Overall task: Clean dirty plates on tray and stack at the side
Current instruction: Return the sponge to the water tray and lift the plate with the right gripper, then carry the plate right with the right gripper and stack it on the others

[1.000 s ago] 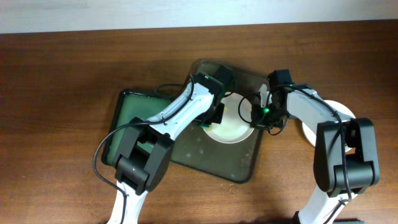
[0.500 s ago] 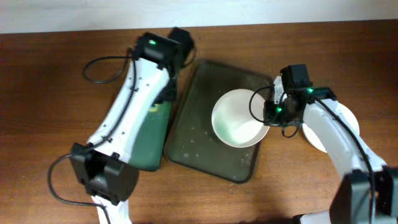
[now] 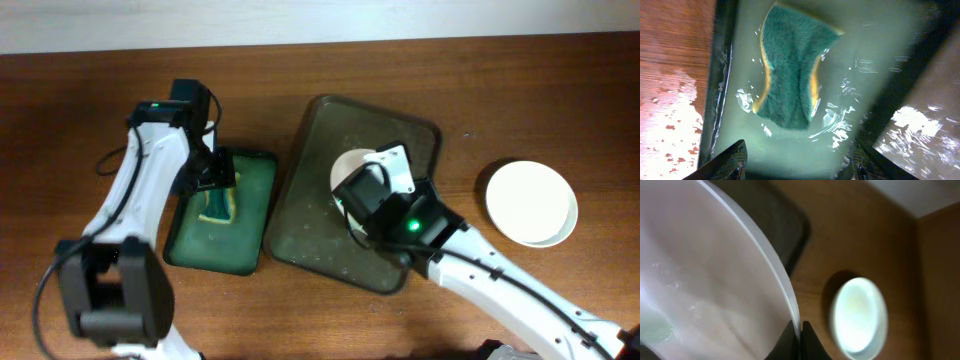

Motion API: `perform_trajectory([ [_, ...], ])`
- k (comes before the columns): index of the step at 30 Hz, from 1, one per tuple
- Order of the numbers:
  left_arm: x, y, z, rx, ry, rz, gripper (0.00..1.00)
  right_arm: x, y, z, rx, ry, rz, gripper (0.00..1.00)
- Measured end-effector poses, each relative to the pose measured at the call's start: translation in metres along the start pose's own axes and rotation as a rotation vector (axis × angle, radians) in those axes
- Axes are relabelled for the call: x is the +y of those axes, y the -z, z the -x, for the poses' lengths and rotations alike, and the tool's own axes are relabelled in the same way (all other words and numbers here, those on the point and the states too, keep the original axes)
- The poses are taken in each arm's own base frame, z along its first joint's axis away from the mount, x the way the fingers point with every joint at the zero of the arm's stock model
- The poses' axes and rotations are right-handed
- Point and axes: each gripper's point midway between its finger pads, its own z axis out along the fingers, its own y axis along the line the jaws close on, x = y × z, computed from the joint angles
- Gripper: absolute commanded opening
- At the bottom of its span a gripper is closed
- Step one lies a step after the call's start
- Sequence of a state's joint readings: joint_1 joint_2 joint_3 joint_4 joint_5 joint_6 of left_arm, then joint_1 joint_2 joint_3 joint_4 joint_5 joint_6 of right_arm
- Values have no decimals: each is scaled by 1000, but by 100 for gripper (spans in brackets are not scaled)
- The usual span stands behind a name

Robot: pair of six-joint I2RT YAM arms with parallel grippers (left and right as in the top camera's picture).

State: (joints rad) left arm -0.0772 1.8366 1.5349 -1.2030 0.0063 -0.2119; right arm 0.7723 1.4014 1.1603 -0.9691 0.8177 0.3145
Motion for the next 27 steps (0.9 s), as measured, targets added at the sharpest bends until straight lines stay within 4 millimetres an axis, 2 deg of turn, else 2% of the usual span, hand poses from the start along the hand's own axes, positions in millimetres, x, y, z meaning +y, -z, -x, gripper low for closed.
perform_trajectory([
  [2, -4, 40, -1, -107, -6, -48, 65, 5, 21, 11, -100, 64, -70, 4],
  [4, -6, 78, -9, -201, -13, -86, 69, 1, 32, 18, -160, 86, -135, 4],
  [5, -6, 86, -12, -217, -14, -93, 72, 0, 35, 20, -178, 91, -156, 4],
  [6, -5, 95, -19, -229, -18, -97, 90, -2, 39, 22, -198, 98, -177, 4],
  [7, -5, 102, -23, -244, -19, -103, 100, -3, 44, 25, -222, 104, -201, 4],
  [10, -1, 121, -39, -271, -20, -108, 100, -1, 57, 30, -277, 123, -233, 4],
  [13, 0, 121, -43, -258, -20, -106, 100, 0, 65, 31, -302, 124, -229, 4],
  [17, 0, 121, -43, -258, -20, -106, 100, -16, 77, 34, -336, 62, -216, 4],
  [20, 0, 121, -43, -258, -20, -105, 99, -21, 80, 34, -346, 30, -204, 4],
  [24, 0, 121, -43, -258, -20, -105, 100, -18, 80, 35, -351, -41, -178, 4],
  [27, 0, 121, -43, -258, -19, -106, 99, -2, 78, 34, -332, -77, -76, 4],
])
